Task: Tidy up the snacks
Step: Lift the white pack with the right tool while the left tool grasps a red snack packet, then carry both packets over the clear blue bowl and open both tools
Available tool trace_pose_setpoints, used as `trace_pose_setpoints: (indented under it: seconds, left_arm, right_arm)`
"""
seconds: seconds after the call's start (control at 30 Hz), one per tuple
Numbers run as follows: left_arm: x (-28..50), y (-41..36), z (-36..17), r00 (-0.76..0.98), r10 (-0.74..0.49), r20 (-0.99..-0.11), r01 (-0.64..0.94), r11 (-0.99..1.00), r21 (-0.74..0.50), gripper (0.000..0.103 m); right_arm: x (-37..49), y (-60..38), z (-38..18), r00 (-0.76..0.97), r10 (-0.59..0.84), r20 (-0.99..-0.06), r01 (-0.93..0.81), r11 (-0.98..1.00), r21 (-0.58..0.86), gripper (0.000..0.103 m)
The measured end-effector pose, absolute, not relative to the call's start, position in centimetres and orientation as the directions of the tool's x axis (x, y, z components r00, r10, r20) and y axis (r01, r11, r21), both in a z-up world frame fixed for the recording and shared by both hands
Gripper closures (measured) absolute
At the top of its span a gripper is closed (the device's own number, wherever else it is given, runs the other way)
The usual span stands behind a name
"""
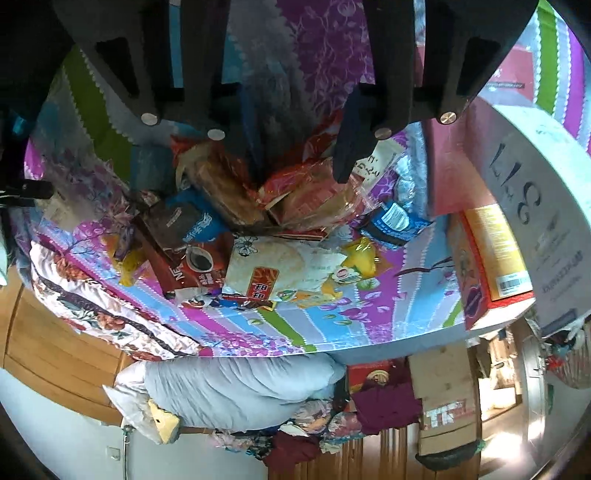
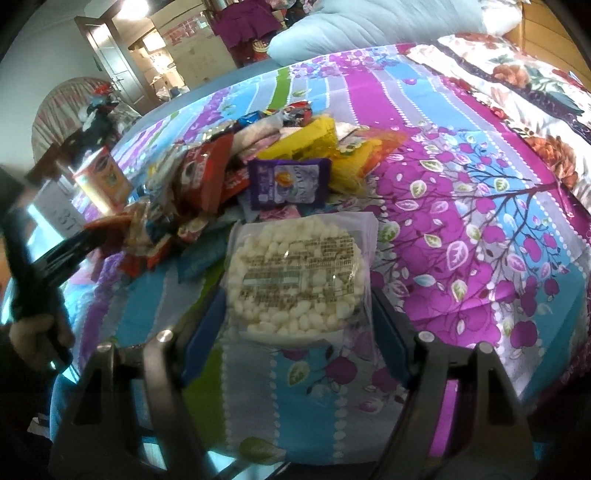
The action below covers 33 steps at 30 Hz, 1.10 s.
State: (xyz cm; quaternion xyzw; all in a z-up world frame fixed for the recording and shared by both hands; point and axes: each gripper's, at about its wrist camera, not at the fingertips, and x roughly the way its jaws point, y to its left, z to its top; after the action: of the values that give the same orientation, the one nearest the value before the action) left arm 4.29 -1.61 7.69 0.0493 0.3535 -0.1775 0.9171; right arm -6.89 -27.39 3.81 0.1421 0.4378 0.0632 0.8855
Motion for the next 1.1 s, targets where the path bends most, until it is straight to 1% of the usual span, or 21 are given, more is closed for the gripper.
trace_pose_setpoints:
  seconds: [0.1, 0.17, 0.27, 0.33, 0.37, 0.4, 0.43, 0.5, 0.63, 0.77, 0.9, 1.1]
  left_arm:
    - [4.8, -2.6, 7.2, 0.666, -0.319, -0.675, 0.417, 0.909, -0.018, 0.063]
    - [5.1, -3.1, 6.7, 0.653, -0.316, -0.688, 0.430, 0.903, -0.007, 0.062]
    - [5.7, -3.5, 6.1, 0.602, -0.339, -0.723, 0.447, 0.893, -0.047, 0.072]
    - [5.5, -3.6, 6.2, 0.610, -0.321, -0.724, 0.440, 0.897, -0.028, 0.074]
    - [5.3, -3.6, 6.4, 0.611, -0.323, -0.723, 0.437, 0.899, -0.032, 0.076]
    - [5.0, -3.3, 7.0, 0.617, -0.330, -0.715, 0.426, 0.903, -0.049, 0.081]
    - [4.7, -3.0, 7.6, 0.622, -0.341, -0.705, 0.421, 0.905, -0.065, 0.084]
    - [4.1, -2.1, 9.3, 0.632, -0.377, -0.677, 0.416, 0.902, -0.115, 0.084]
    - [2.5, 0.7, 13.3, 0.659, -0.465, -0.591, 0.392, 0.883, -0.258, 0.084]
    - [0.9, 3.9, 17.5, 0.707, -0.505, -0.495, 0.364, 0.860, -0.357, 0.084]
    - [-0.9, 6.9, 22.0, 0.771, -0.489, -0.408, 0.343, 0.858, -0.382, 0.084]
    - [-3.8, 12.7, 27.6, 0.872, -0.373, -0.316, 0.255, 0.899, -0.357, 0.084]
  right_arm:
    - [-6.6, -26.9, 3.3, 0.596, 0.247, -0.764, 0.004, 0.951, 0.310, 0.026]
    - [-6.4, -26.7, 3.1, 0.591, 0.252, -0.766, 0.001, 0.950, 0.312, 0.026]
    - [-6.4, -26.4, 3.0, 0.590, 0.257, -0.765, -0.005, 0.949, 0.315, 0.026]
    - [-6.4, -26.3, 3.0, 0.588, 0.261, -0.766, -0.009, 0.949, 0.316, 0.026]
    - [-6.5, -26.3, 3.1, 0.592, 0.260, -0.762, -0.010, 0.949, 0.316, 0.026]
    - [-6.5, -26.3, 3.3, 0.597, 0.261, -0.759, -0.012, 0.949, 0.316, 0.026]
    - [-6.5, -26.3, 3.5, 0.602, 0.262, -0.754, -0.014, 0.948, 0.318, 0.026]
    - [-6.6, -26.2, 4.2, 0.618, 0.262, -0.741, -0.020, 0.948, 0.318, 0.026]
    - [-6.6, -25.6, 5.6, 0.642, 0.265, -0.719, -0.041, 0.949, 0.313, 0.026]
    - [-6.5, -24.4, 7.4, 0.660, 0.278, -0.698, -0.081, 0.950, 0.302, 0.026]
    - [-6.0, -21.7, 10.7, 0.682, 0.309, -0.662, -0.168, 0.948, 0.269, 0.026]
    - [-4.3, -15.7, 16.6, 0.708, 0.400, -0.582, -0.328, 0.916, 0.230, 0.026]
